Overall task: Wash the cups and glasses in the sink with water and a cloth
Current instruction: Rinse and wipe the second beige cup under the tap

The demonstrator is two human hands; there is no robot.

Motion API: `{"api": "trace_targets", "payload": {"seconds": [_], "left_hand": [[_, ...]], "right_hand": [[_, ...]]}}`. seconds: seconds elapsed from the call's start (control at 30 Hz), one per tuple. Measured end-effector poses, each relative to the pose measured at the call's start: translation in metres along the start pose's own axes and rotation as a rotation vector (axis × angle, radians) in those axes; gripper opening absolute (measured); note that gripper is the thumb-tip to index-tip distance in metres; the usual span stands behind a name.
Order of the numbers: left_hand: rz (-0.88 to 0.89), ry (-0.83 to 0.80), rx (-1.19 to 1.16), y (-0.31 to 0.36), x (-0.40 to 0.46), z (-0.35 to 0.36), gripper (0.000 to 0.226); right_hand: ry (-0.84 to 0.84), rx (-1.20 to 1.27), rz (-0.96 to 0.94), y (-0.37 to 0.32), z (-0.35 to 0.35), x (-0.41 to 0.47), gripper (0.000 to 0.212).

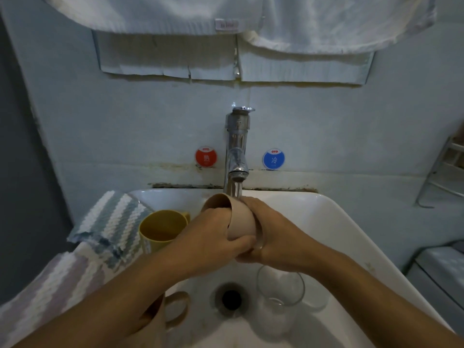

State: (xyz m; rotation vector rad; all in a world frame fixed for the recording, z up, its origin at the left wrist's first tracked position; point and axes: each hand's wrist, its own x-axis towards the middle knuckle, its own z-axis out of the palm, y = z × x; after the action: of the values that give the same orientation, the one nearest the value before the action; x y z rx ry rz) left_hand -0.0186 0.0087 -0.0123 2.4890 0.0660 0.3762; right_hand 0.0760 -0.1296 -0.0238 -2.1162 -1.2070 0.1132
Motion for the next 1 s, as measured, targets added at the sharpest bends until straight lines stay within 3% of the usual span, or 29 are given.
{"api": "trace_targets", "payload": {"seconds": [0.1,0.2,0.3,0.47,0.57,0.77,0.93,1.0], "left_hand": [[-0.002,-0.079,-0.157,-0.001,0.000,0.005,0.028],[-0.031,-0.096,-0.190,-0.002,0.000,0.008,0.025],[-0.010,-0.152,-0.052,0.000,0.000,-0.001,0.034],[0.172,-0.256,0.173,0.000,0.000,-0.009,0.056],[0.177,-0.295,0.164,0.000,0.000,-0.006,0.048],[0.106,-0.218,0.122,0.000,0.001,-0.003,0.029],[0.144,-0.146,-0.053,-0.001,-0.002,-0.002,0.053],[0.154,-0.131,-0.040,-0.003,-0.002,0.000,0.049]], "right_hand": [[-0.030,0.016,-0.043,-0.002,0.006,-0.002,0.097],[0.019,-0.041,-0.096,-0.004,0.010,-0.002,0.086],[-0.003,-0.018,-0.066,-0.003,0.003,-0.001,0.085],[0.000,-0.023,-0.071,0.002,-0.009,0.000,0.086],[-0.044,-0.038,-0.072,-0.001,-0.007,-0.002,0.082],[-0.086,0.042,-0.039,-0.005,-0.002,-0.003,0.080],[0.000,0.035,-0.065,-0.009,0.000,0.000,0.077],[0.024,-0.005,-0.083,-0.008,-0.002,-0.001,0.074]]}}
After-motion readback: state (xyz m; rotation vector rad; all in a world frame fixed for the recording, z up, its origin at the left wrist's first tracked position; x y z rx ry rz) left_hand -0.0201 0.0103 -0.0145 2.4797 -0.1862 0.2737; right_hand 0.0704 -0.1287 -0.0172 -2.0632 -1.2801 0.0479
